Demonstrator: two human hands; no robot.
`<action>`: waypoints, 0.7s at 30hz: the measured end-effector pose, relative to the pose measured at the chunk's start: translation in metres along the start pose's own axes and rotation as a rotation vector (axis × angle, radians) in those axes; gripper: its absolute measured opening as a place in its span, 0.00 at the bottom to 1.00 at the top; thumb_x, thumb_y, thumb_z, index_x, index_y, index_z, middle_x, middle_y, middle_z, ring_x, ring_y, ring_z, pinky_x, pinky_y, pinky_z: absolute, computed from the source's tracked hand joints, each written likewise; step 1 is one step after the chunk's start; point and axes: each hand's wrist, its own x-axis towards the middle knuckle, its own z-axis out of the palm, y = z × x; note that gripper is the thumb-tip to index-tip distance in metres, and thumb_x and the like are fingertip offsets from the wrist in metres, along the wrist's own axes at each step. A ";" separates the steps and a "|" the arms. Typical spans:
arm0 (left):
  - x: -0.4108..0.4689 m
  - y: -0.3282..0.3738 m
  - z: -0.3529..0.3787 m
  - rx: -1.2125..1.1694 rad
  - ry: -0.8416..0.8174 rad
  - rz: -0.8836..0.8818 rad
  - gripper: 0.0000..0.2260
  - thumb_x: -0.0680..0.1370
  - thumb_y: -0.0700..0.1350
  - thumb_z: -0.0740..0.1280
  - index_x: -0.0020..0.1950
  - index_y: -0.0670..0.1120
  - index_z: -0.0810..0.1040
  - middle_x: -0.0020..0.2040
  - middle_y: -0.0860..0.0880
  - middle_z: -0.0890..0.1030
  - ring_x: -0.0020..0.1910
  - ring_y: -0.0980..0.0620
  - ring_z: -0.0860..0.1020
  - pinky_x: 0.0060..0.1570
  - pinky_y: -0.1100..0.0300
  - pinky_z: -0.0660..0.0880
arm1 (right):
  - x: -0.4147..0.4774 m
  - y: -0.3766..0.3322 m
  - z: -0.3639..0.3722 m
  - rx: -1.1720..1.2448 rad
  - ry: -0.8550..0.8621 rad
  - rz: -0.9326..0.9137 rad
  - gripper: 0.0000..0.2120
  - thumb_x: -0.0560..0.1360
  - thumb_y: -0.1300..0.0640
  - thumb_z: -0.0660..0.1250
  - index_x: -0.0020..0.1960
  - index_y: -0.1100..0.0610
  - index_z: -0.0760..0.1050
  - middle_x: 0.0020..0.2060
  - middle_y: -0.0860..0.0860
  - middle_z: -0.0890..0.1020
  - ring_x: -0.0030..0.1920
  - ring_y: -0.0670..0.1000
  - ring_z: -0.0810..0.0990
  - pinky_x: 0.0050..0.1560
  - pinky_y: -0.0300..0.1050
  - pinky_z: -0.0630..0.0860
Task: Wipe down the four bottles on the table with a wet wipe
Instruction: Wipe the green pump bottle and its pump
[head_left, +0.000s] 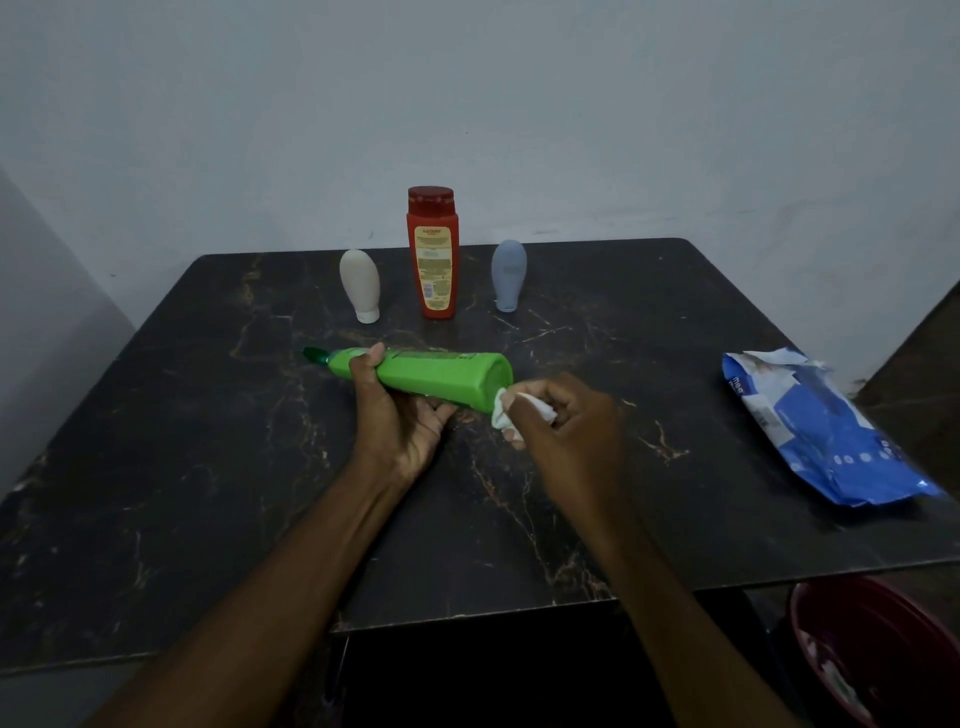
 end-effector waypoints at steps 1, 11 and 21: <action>-0.001 0.000 0.000 0.004 0.000 0.001 0.22 0.78 0.57 0.65 0.64 0.42 0.72 0.55 0.41 0.82 0.60 0.42 0.80 0.52 0.45 0.83 | 0.001 -0.004 0.001 0.001 -0.008 -0.018 0.06 0.74 0.59 0.72 0.41 0.50 0.82 0.34 0.44 0.82 0.35 0.44 0.82 0.34 0.37 0.77; -0.002 -0.001 0.002 0.031 0.006 0.004 0.22 0.80 0.56 0.64 0.66 0.43 0.71 0.57 0.40 0.81 0.60 0.42 0.81 0.51 0.45 0.83 | 0.017 0.000 -0.005 -0.140 -0.003 -0.075 0.03 0.74 0.59 0.72 0.42 0.56 0.83 0.32 0.43 0.80 0.35 0.38 0.79 0.34 0.23 0.68; -0.004 0.000 0.003 0.044 0.013 0.016 0.19 0.81 0.57 0.63 0.62 0.44 0.73 0.52 0.42 0.82 0.59 0.43 0.81 0.55 0.44 0.82 | 0.019 -0.003 -0.007 -0.143 -0.034 -0.132 0.02 0.73 0.60 0.73 0.42 0.55 0.83 0.33 0.42 0.79 0.37 0.37 0.80 0.34 0.23 0.68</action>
